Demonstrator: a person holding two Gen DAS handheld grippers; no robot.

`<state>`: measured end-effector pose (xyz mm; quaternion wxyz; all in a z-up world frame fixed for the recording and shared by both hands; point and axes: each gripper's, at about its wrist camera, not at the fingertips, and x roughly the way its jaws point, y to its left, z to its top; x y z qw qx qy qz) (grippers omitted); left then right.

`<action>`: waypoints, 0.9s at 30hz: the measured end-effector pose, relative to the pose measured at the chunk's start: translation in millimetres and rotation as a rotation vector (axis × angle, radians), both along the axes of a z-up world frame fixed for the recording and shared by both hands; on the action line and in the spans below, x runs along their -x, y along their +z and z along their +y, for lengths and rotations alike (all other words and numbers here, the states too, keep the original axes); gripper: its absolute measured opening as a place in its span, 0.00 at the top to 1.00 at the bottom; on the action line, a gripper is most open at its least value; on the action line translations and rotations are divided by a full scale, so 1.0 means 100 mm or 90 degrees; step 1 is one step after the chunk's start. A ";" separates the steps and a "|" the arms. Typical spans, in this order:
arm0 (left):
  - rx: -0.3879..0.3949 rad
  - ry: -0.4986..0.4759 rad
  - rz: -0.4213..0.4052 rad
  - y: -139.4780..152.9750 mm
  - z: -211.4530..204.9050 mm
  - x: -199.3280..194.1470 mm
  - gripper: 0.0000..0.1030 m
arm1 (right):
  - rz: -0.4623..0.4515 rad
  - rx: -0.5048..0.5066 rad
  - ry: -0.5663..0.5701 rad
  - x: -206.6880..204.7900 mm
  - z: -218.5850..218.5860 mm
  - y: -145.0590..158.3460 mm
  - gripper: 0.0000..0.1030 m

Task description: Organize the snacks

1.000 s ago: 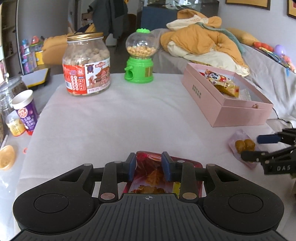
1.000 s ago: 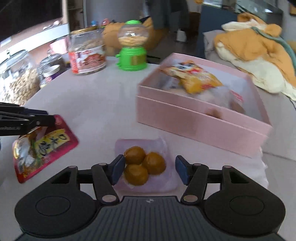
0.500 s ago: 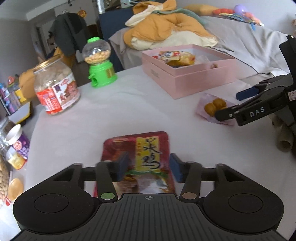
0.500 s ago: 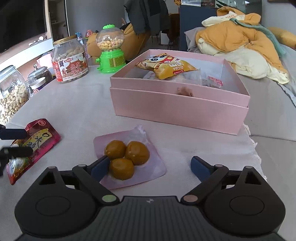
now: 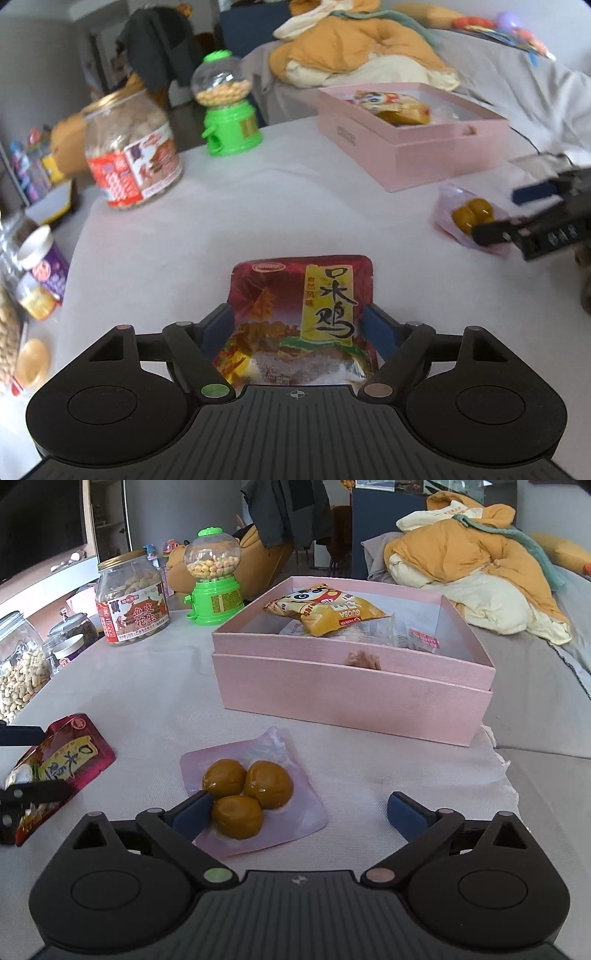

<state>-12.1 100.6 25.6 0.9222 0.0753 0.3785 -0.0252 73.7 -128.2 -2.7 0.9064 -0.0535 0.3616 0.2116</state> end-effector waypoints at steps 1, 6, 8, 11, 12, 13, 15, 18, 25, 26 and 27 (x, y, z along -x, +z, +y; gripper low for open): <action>0.004 0.009 0.004 0.00 0.03 -0.03 0.18 | 0.000 0.000 0.000 0.00 0.00 0.00 0.02; -0.006 0.019 0.027 -0.01 0.05 -0.11 0.16 | 0.000 0.000 0.000 0.00 0.00 0.00 0.02; 0.001 0.023 0.031 0.00 0.08 -0.11 0.16 | 0.000 0.000 0.001 -0.01 0.00 0.00 0.02; -0.001 0.056 0.026 0.00 0.17 -0.12 0.16 | 0.000 0.000 0.001 0.00 0.00 0.00 0.02; -0.003 0.072 0.022 -0.01 0.22 -0.12 0.16 | 0.000 0.000 0.001 0.00 0.00 0.00 0.02; -0.001 0.083 0.018 -0.01 0.25 -0.12 0.16 | 0.000 0.000 0.001 -0.01 0.00 0.00 0.02; 0.019 0.091 0.013 -0.02 0.33 -0.11 0.15 | 0.000 0.000 0.001 0.00 0.00 0.00 0.02; 0.050 0.090 0.016 -0.05 0.38 -0.13 0.11 | 0.000 0.000 0.001 -0.01 0.00 0.00 0.02; 0.047 0.104 -0.013 -0.06 0.35 -0.08 0.18 | 0.001 0.000 0.002 -0.01 0.01 0.00 0.01; 0.046 0.104 -0.015 -0.05 0.33 -0.07 0.20 | 0.001 0.000 0.003 -0.01 0.01 0.00 0.01; 0.046 0.104 -0.019 -0.05 0.31 -0.06 0.25 | 0.001 0.000 0.003 -0.01 0.01 0.00 0.01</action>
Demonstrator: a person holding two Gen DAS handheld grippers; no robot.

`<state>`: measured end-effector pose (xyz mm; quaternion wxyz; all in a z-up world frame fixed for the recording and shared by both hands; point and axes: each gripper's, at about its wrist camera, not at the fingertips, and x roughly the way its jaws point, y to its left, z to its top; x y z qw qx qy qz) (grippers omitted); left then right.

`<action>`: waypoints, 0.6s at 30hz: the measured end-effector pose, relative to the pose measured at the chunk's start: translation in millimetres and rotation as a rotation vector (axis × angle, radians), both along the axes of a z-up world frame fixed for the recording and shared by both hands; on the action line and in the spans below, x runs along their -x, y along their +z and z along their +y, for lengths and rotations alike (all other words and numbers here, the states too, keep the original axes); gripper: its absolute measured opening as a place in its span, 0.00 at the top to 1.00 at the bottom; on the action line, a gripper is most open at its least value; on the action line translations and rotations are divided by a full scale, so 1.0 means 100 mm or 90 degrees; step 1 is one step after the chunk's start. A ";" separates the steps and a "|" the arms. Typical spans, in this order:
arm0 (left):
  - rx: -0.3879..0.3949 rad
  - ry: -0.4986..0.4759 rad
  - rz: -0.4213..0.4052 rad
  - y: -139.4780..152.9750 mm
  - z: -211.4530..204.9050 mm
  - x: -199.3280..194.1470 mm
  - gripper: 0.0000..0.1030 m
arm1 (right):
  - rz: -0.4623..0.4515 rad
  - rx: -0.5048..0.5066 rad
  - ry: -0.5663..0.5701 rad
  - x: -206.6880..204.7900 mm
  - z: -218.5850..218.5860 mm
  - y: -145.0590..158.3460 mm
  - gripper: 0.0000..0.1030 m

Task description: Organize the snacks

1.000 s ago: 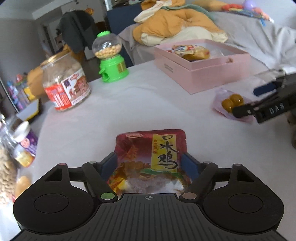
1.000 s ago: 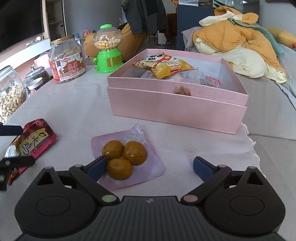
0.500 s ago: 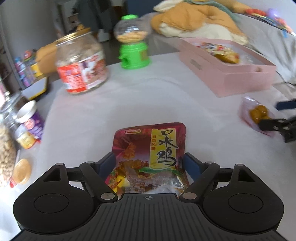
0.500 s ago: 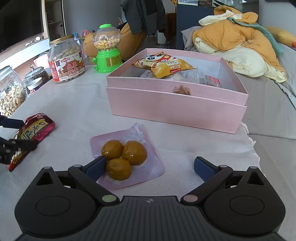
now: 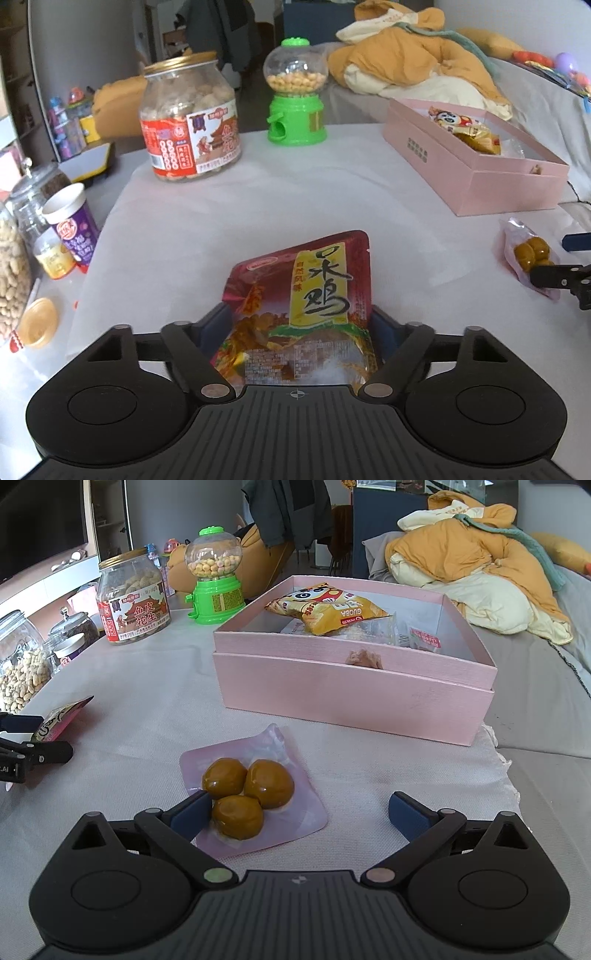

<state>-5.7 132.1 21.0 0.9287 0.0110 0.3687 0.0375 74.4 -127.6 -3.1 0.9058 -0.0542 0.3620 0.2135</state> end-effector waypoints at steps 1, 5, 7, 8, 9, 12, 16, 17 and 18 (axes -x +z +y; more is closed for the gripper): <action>0.002 0.000 -0.004 0.01 -0.02 0.01 0.32 | 0.000 0.000 0.000 0.00 0.00 0.00 0.01; 0.058 -0.031 -0.017 0.05 -0.15 0.05 0.36 | 0.000 0.000 0.000 0.00 0.00 0.00 0.01; 0.076 -0.061 -0.019 0.05 -0.27 0.06 0.37 | 0.000 0.000 0.000 0.00 0.00 0.00 0.01; 0.078 -0.079 -0.019 0.05 -0.35 0.07 0.37 | 0.000 0.000 0.000 0.00 0.00 0.00 0.01; 0.082 -0.095 -0.019 0.05 -0.43 0.07 0.38 | 0.000 0.000 0.000 0.00 0.00 0.00 0.01; 0.099 -0.139 -0.023 0.03 -0.64 0.08 0.38 | 0.001 -0.001 -0.001 -0.01 0.00 0.00 0.00; 0.074 -0.142 -0.035 -0.05 -0.80 0.07 0.37 | 0.001 -0.003 -0.005 0.00 -0.01 0.00 0.00; 0.071 -0.141 -0.042 -0.07 -0.81 0.07 0.37 | 0.001 -0.004 -0.007 -0.01 -0.01 -0.01 0.00; 0.068 -0.140 -0.047 -0.09 -0.82 0.07 0.37 | 0.002 -0.006 -0.009 -0.01 -0.02 -0.01 0.00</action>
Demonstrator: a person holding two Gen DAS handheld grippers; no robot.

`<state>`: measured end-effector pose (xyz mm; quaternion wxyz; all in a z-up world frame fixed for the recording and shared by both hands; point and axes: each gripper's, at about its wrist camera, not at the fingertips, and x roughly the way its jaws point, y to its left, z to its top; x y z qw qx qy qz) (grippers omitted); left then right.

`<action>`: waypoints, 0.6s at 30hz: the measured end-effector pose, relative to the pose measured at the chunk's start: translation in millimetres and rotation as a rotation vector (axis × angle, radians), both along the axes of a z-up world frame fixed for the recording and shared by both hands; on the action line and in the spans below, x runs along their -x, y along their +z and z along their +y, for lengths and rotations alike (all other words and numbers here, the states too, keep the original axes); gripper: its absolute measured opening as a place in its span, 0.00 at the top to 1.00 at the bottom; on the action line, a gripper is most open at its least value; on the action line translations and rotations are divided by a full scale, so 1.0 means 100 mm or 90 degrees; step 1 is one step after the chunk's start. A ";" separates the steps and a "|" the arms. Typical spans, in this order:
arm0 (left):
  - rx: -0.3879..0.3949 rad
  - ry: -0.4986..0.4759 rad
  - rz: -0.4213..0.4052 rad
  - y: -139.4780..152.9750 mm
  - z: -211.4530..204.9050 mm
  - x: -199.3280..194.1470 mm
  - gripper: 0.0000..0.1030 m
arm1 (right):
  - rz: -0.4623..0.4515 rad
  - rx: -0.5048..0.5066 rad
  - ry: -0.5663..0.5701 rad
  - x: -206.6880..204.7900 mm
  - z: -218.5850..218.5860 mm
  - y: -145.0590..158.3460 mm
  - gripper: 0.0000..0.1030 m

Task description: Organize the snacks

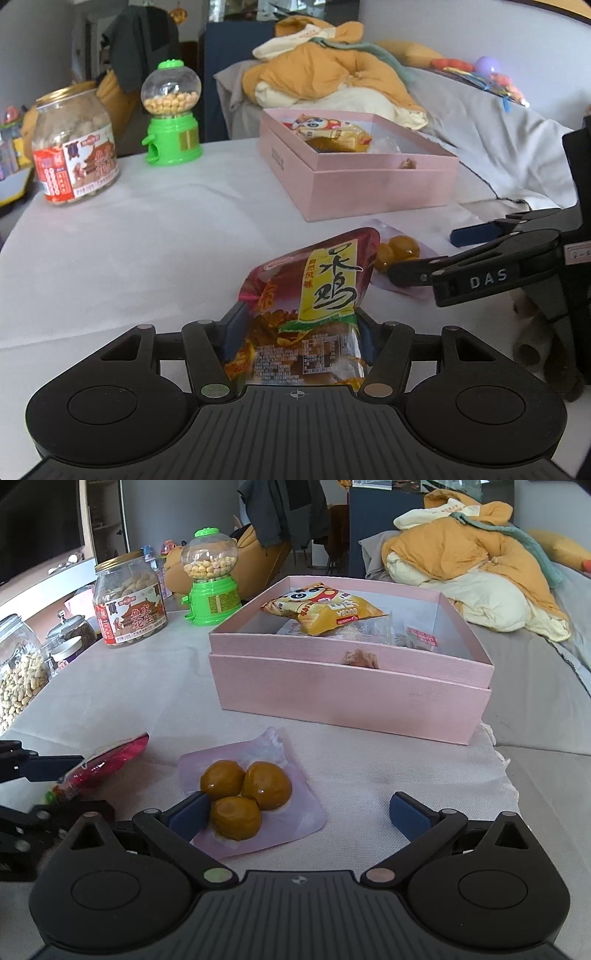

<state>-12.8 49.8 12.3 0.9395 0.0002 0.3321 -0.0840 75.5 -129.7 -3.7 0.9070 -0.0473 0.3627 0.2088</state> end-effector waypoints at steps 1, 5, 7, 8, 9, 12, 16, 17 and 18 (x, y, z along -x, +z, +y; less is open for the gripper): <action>-0.004 0.000 -0.005 -0.01 -0.02 0.01 0.37 | 0.001 -0.003 -0.002 0.00 -0.01 0.00 0.00; -0.011 0.001 -0.012 -0.02 -0.03 0.01 0.37 | 0.008 -0.021 -0.009 -0.01 -0.08 0.02 0.01; -0.016 0.001 -0.016 -0.02 -0.02 0.04 0.37 | 0.012 -0.036 -0.032 -0.01 -0.19 0.06 0.01; -0.018 0.001 -0.018 -0.03 -0.03 0.04 0.36 | 0.014 -0.052 -0.049 0.00 -0.27 0.08 0.01; -0.019 0.001 -0.020 -0.03 -0.03 0.04 0.36 | 0.017 -0.070 -0.062 0.00 -0.37 0.11 0.01; -0.015 0.003 -0.021 -0.03 -0.02 0.04 0.36 | -0.001 -0.076 -0.116 -0.01 -0.63 0.19 0.01; -0.010 0.003 -0.022 -0.03 -0.01 0.04 0.36 | -0.027 0.009 -0.181 -0.11 -0.75 0.17 0.04; -0.010 0.003 -0.022 -0.03 0.00 0.05 0.36 | -0.020 0.018 -0.180 -0.12 -0.75 0.14 0.05; -0.010 0.003 -0.023 -0.04 0.00 0.05 0.36 | -0.009 0.023 -0.171 -0.13 -0.73 0.11 0.07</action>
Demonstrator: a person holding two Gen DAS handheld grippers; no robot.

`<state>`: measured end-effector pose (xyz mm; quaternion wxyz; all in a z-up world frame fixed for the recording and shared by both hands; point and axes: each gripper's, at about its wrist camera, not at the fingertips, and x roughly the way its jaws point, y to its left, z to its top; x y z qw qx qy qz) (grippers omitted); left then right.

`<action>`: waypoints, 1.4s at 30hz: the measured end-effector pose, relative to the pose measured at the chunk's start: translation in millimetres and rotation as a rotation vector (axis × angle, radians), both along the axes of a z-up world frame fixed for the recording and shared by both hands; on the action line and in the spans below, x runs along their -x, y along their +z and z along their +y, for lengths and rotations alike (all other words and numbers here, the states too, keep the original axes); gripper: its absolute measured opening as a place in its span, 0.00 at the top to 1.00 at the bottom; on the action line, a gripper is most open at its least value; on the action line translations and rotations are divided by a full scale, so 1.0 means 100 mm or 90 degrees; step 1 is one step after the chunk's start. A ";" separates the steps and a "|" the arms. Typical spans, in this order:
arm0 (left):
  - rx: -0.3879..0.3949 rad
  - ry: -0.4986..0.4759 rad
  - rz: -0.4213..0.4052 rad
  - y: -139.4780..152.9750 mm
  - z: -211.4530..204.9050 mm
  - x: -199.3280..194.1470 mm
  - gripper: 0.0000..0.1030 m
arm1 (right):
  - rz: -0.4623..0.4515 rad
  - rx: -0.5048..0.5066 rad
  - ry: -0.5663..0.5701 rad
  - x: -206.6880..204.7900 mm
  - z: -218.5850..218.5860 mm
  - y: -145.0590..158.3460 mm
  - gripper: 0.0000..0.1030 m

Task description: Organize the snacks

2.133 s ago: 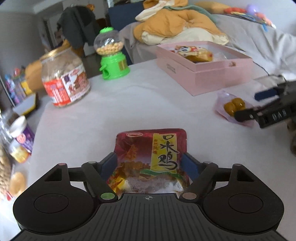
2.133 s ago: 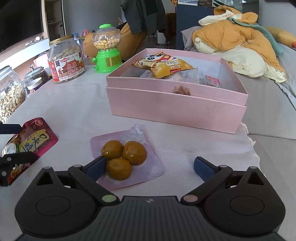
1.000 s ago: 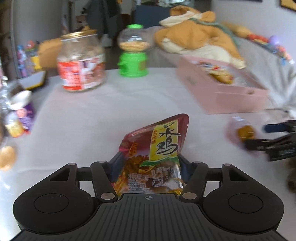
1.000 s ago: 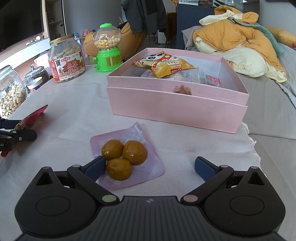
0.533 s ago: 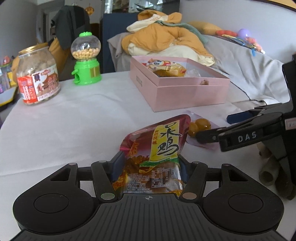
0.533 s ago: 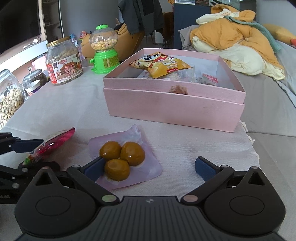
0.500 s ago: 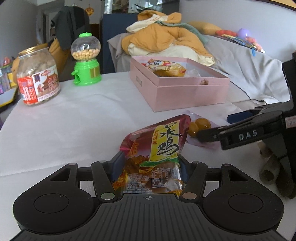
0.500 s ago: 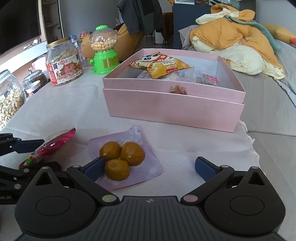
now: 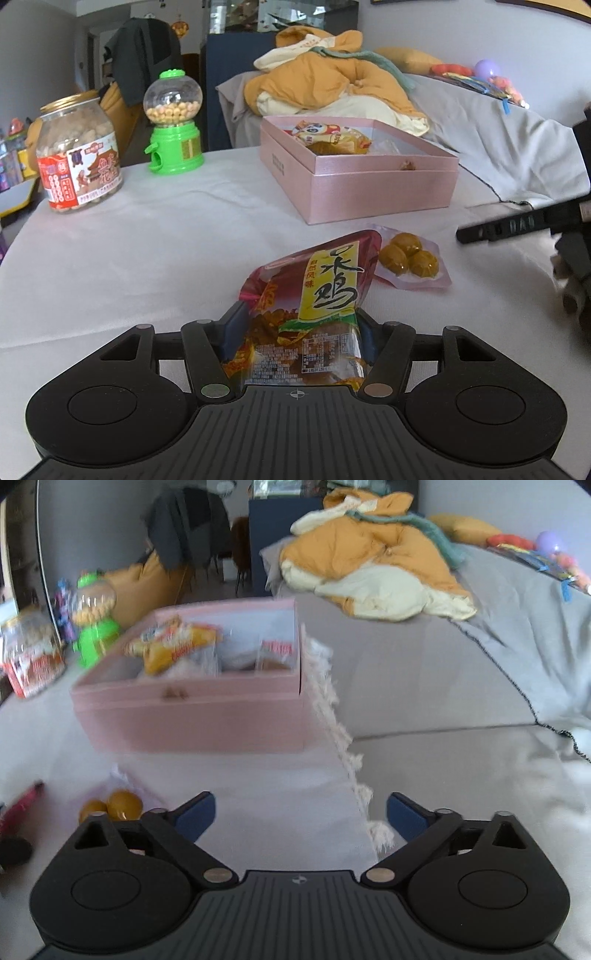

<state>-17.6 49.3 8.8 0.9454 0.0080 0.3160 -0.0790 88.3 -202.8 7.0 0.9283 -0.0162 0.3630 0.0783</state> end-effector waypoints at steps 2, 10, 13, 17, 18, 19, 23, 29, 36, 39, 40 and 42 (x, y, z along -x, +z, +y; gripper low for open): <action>-0.001 0.000 0.000 0.00 0.00 0.00 0.36 | 0.015 -0.001 0.030 0.05 0.08 -0.05 0.07; -0.011 0.001 -0.001 0.00 -0.03 0.01 0.36 | -0.018 -0.009 0.173 0.37 0.44 0.10 0.07; -0.014 0.001 -0.001 0.00 -0.03 0.01 0.36 | -0.027 -0.006 0.208 0.36 0.56 0.18 0.07; -0.017 0.001 -0.001 0.00 -0.04 0.01 0.36 | 0.014 0.014 0.242 0.09 0.82 0.09 0.07; -0.018 0.001 -0.001 0.00 -0.04 0.01 0.36 | 0.038 0.007 0.252 0.00 0.88 0.03 0.07; -0.019 0.000 -0.001 -0.01 -0.04 0.01 0.36 | 0.058 -0.004 0.259 -0.07 0.93 -0.02 0.02; -0.039 -0.002 -0.002 -0.01 -0.08 0.03 0.35 | 0.028 0.020 0.267 -0.07 1.11 -0.05 0.17; -0.049 -0.003 -0.006 0.00 -0.07 0.06 0.39 | 0.035 0.009 0.281 0.18 0.93 0.06 0.31; -0.024 -0.014 -0.066 0.47 -0.21 -0.04 0.80 | 0.009 -0.048 0.233 0.35 0.36 0.22 0.33; -0.021 -0.029 -0.088 0.68 -0.32 -0.22 0.86 | -0.010 -0.064 0.212 0.38 0.17 0.30 0.34; -0.022 -0.032 -0.094 0.73 -0.35 -0.27 0.86 | -0.014 -0.070 0.206 0.38 0.13 0.31 0.34; -0.012 -0.028 -0.100 0.83 -0.37 -0.37 0.87 | -0.022 -0.084 0.198 0.41 0.06 0.32 0.34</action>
